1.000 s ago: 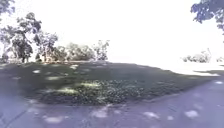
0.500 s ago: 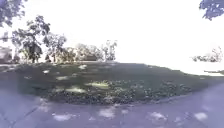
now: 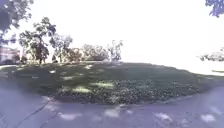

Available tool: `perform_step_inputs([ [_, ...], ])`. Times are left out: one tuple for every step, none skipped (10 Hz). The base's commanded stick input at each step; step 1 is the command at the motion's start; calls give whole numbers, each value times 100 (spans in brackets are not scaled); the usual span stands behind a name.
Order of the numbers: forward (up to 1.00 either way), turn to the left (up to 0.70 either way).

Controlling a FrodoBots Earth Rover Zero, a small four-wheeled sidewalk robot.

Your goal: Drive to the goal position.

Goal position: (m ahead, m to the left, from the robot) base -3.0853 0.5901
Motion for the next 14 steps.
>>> perform_step_inputs([
  [-4, 85],
  [-4, 85],
  [-4, 85],
  [-4, 85],
  [-4, 85],
  [-4, 85],
  [-4, 85],
  [-4, 85],
  [-4, 85],
  [-4, 85],
  [-4, 85],
  [-1, 85],
  [0, 85],
  [0, 85],
])
